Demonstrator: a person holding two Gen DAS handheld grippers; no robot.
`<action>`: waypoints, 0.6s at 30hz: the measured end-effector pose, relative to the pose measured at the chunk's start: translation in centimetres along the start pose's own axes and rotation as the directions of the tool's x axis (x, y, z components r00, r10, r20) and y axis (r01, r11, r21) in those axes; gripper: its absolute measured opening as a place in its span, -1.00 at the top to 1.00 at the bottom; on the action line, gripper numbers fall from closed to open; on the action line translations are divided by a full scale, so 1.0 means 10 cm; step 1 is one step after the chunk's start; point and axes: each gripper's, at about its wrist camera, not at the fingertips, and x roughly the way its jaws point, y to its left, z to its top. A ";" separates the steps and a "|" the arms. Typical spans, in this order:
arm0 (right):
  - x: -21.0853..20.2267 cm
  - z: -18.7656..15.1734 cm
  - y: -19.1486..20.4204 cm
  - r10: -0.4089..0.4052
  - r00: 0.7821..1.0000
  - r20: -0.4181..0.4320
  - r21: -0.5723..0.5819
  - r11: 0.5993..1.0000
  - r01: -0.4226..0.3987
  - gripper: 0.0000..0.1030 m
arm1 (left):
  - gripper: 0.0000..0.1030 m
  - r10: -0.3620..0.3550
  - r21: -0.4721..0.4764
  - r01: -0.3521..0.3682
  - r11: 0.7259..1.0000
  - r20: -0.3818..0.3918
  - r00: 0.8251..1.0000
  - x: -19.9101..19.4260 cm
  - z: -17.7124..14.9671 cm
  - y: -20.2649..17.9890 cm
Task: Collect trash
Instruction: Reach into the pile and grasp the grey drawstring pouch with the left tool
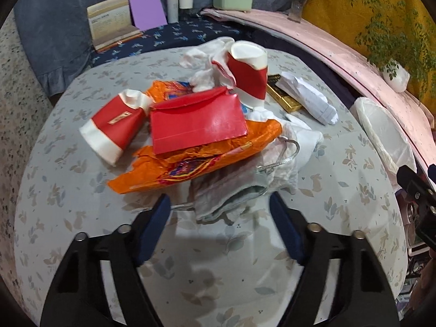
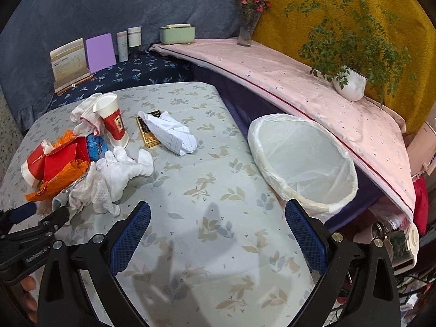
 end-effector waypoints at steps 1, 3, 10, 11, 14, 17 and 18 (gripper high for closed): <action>0.03 0.01 0.02 0.003 1.000 -0.004 -0.003 1.000 -0.003 -0.82 | -0.16 -0.010 -0.002 0.010 1.000 -0.008 1.000 0.02 0.00 0.01; 0.10 0.03 0.06 0.013 1.000 -0.012 -0.006 1.000 -0.013 -0.76 | 0.05 -0.031 -0.011 0.030 0.999 -0.016 0.999 0.04 0.01 0.03; 0.28 0.07 0.31 0.105 0.993 -0.058 -0.014 0.994 -0.106 -0.36 | 0.89 -0.086 -0.010 0.085 0.996 -0.032 0.996 -0.02 0.04 0.11; 0.30 0.06 0.38 0.124 0.990 -0.065 -0.025 0.992 -0.126 -0.28 | 0.93 -0.085 -0.011 0.085 0.996 -0.029 0.996 -0.04 0.04 0.13; 0.32 0.04 0.57 0.171 0.982 -0.085 -0.064 0.982 -0.177 -0.15 | 0.95 -0.091 -0.021 0.091 0.996 -0.017 0.996 -0.11 0.04 0.19; 0.30 0.01 0.75 0.213 0.973 -0.093 -0.095 0.970 -0.222 -0.13 | 0.95 -0.096 -0.030 0.096 0.995 -0.012 0.995 -0.14 0.06 0.25; 0.29 0.00 0.81 0.227 0.969 -0.095 -0.105 0.966 -0.237 -0.13 | 0.95 -0.094 -0.033 0.094 0.995 -0.011 0.996 -0.15 0.06 0.27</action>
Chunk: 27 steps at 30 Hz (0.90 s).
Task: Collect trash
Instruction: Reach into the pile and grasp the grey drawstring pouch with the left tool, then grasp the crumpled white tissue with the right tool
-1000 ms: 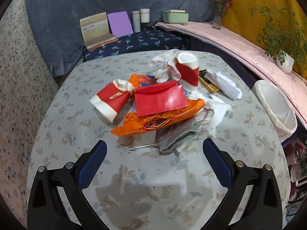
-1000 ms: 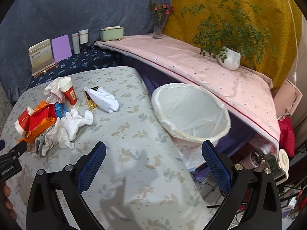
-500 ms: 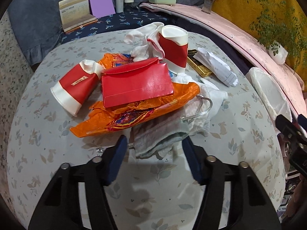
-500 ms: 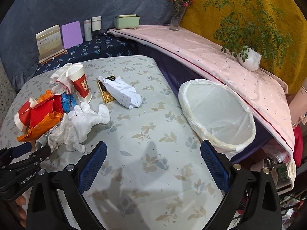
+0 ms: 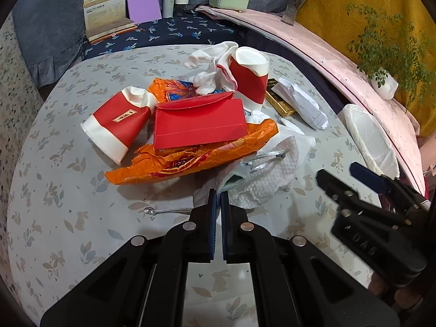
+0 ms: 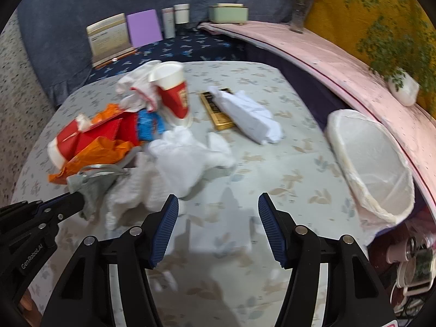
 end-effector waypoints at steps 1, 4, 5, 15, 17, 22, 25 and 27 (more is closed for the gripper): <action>0.01 0.00 0.05 0.014 1.000 -0.002 -0.009 1.000 -0.014 -0.13 | 0.95 0.005 -0.003 -0.005 1.000 0.002 1.000 0.00 0.00 0.02; 0.05 0.02 0.17 0.056 0.998 -0.012 -0.026 0.998 -0.056 -0.13 | 0.95 0.013 -0.017 -0.013 1.000 -0.003 1.000 0.01 0.00 0.08; 0.06 0.03 0.21 0.066 0.998 -0.013 -0.029 0.997 -0.067 -0.13 | 0.95 0.015 -0.022 -0.015 1.000 -0.006 1.000 0.01 0.00 0.10; 0.28 0.12 0.38 0.164 0.985 -0.053 -0.001 0.986 -0.164 -0.13 | 0.95 0.036 -0.039 -0.037 0.999 -0.014 0.999 0.08 0.02 0.20; 0.35 0.11 0.42 0.172 0.982 -0.072 -0.006 0.985 -0.173 0.17 | 0.95 0.037 -0.038 -0.037 0.999 -0.017 0.999 0.10 0.02 0.20; 0.38 0.05 0.41 0.211 0.973 -0.096 0.011 0.978 -0.210 0.77 | 0.95 0.034 -0.032 -0.034 0.999 -0.019 0.999 0.10 0.02 0.17; 0.25 0.02 0.36 0.209 0.975 -0.071 0.018 0.978 -0.209 0.82 | 0.95 0.026 -0.026 -0.027 0.999 -0.014 1.000 0.07 0.02 0.13; 0.14 0.02 0.28 0.201 0.978 -0.047 0.030 0.979 -0.200 0.83 | 0.95 0.018 -0.021 -0.018 1.000 -0.009 1.000 0.03 0.02 0.09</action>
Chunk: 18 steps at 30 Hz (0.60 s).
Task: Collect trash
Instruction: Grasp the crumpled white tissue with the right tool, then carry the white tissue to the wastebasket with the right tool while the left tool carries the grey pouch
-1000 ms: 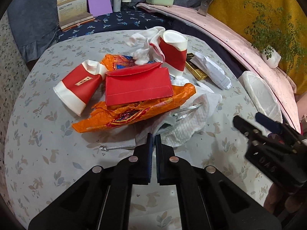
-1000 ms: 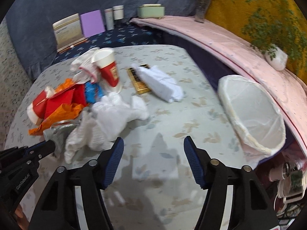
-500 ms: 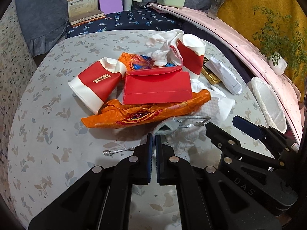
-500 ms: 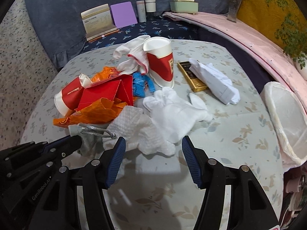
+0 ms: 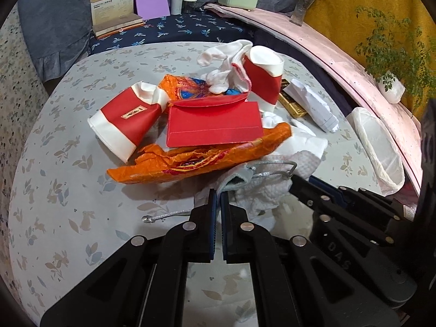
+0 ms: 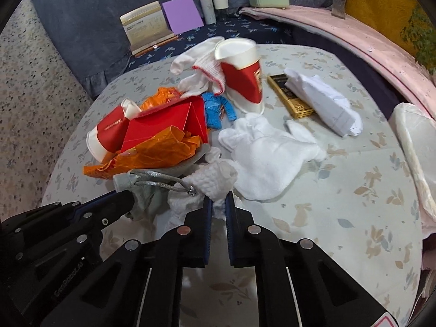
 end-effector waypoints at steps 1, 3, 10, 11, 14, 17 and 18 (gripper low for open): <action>-0.06 0.00 -0.03 -0.003 1.000 0.013 0.009 1.000 0.003 0.83 | 0.95 -0.005 0.007 0.005 1.000 0.005 1.000 -0.03 0.00 -0.04; -0.22 0.00 -0.13 -0.019 0.999 0.046 0.035 0.999 0.017 0.83 | 0.95 -0.015 0.021 0.015 1.000 0.015 1.000 -0.08 0.00 -0.11; -0.76 0.07 -0.53 -0.092 0.983 0.158 0.113 0.991 0.075 0.83 | 0.95 -0.084 0.073 0.081 0.994 0.044 0.996 -0.26 0.04 -0.47; -0.83 0.07 -0.59 -0.103 0.980 0.171 0.123 0.989 0.083 0.83 | 0.95 -0.093 0.082 0.089 0.993 0.048 0.995 -0.28 0.06 -0.53; -1.01 0.08 -0.77 -0.136 0.969 0.206 0.154 0.983 0.105 0.83 | 0.95 -0.131 0.113 0.124 0.986 0.056 0.990 -0.35 0.08 -0.75; -1.16 0.07 -0.97 -0.171 0.957 0.234 0.188 0.974 0.128 0.83 | 0.95 -0.173 0.138 0.164 0.977 0.054 0.983 -0.39 0.12 -0.96; -1.21 0.06 -1.05 -0.184 0.953 0.241 0.203 0.970 0.136 0.83 | 0.95 -0.184 0.143 0.175 0.974 0.054 0.981 -0.40 0.13 -1.01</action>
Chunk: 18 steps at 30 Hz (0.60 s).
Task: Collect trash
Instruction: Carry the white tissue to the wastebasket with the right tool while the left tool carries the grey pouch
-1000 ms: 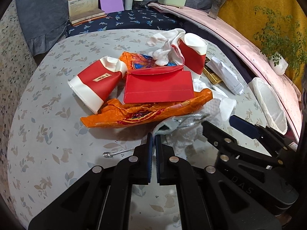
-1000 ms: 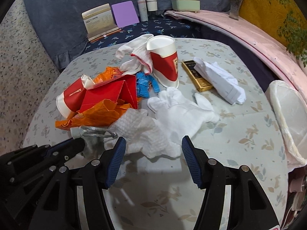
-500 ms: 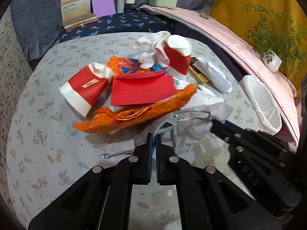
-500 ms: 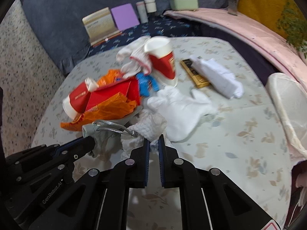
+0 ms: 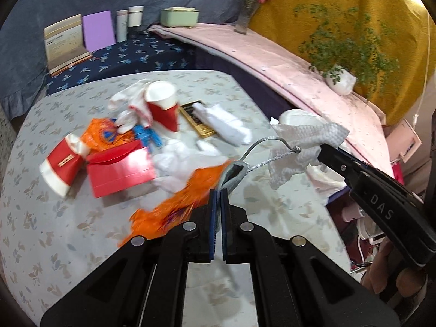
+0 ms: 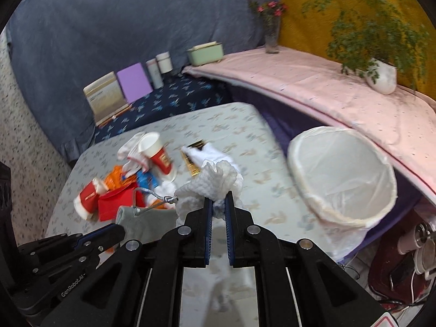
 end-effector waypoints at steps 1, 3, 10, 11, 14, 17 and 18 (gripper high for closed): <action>-0.02 0.01 -0.06 -0.011 1.000 0.007 0.009 1.000 0.011 0.83 | 0.95 -0.007 0.007 0.007 1.000 0.005 1.000 0.00 0.02 -0.07; -0.08 0.03 -0.19 -0.041 0.999 0.023 0.026 0.999 0.041 0.83 | 0.95 -0.006 0.023 0.006 1.000 0.016 1.000 -0.01 0.06 -0.16; -0.19 0.06 -0.62 -0.115 0.992 0.055 0.093 0.990 0.109 0.83 | 0.95 -0.006 0.050 0.005 0.999 0.024 1.000 0.00 0.16 -0.36; -0.20 0.07 -0.67 -0.123 0.991 0.059 0.100 0.988 0.117 0.83 | 0.95 -0.007 0.054 0.006 0.999 0.024 1.000 0.01 0.18 -0.38; -0.21 0.11 -0.80 -0.137 0.988 0.069 0.119 0.985 0.128 0.83 | 0.95 -0.028 0.067 0.026 0.997 0.026 0.999 0.02 0.27 -0.46; -0.17 0.16 -0.93 -0.155 0.985 0.070 0.129 0.981 0.146 0.83 | 0.99 -0.047 0.096 0.044 0.994 0.032 0.998 0.07 0.39 -0.61; -0.16 0.18 -0.98 -0.161 0.984 0.069 0.132 0.980 0.151 0.83 | 0.99 -0.050 0.106 0.046 0.993 0.036 0.998 0.08 0.42 -0.66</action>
